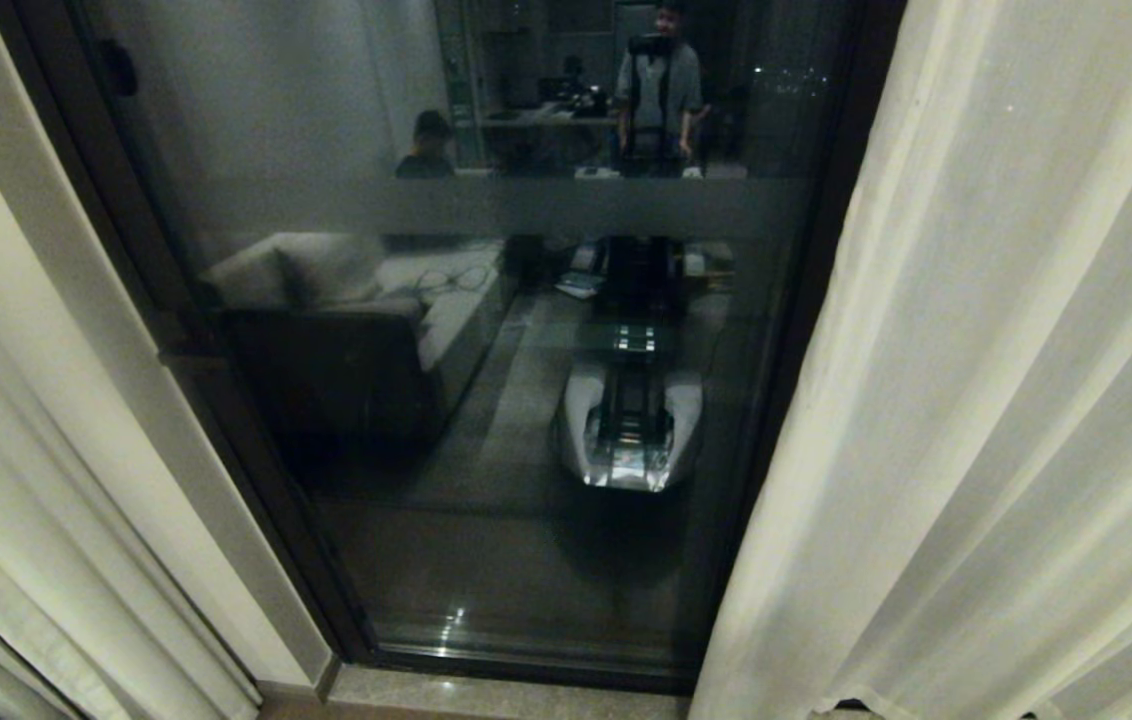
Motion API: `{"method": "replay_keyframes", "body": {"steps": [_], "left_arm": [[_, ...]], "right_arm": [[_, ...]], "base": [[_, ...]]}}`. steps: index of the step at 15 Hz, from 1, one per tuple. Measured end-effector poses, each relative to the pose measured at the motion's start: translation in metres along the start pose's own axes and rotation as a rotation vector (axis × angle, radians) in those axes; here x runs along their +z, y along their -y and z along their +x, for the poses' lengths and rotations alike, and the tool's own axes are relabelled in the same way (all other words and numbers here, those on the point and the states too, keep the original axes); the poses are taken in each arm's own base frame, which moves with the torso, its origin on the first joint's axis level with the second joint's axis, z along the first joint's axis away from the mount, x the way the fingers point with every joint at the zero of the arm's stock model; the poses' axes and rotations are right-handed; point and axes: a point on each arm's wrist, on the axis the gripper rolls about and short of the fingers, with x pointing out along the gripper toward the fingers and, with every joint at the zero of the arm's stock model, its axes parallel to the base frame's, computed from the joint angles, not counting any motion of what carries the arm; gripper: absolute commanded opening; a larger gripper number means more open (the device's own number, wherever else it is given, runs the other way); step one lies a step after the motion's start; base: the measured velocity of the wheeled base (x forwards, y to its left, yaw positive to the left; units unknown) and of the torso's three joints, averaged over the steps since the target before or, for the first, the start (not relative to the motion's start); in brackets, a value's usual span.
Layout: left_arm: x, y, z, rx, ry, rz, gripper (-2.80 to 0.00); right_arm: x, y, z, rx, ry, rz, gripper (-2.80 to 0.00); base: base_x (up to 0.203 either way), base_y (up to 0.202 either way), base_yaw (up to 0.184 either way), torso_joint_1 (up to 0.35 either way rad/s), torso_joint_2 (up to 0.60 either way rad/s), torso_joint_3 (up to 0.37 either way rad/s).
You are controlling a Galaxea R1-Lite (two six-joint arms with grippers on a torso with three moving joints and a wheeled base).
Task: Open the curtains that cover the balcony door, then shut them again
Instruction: Close the inner curtains on both sides
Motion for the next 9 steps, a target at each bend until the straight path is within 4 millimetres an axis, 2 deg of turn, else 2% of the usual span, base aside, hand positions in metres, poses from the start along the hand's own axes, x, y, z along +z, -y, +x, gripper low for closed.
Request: {"method": "replay_keyframes", "body": {"steps": [9], "left_arm": [[0.0000, 0.0000, 0.0000, 0.000, 0.000, 0.000, -2.80]], "right_arm": [[0.0000, 0.0000, 0.0000, 0.000, 0.000, 0.000, -2.80]], "base": [[0.000, 0.000, 0.000, 0.000, 0.00, 0.000]]}}
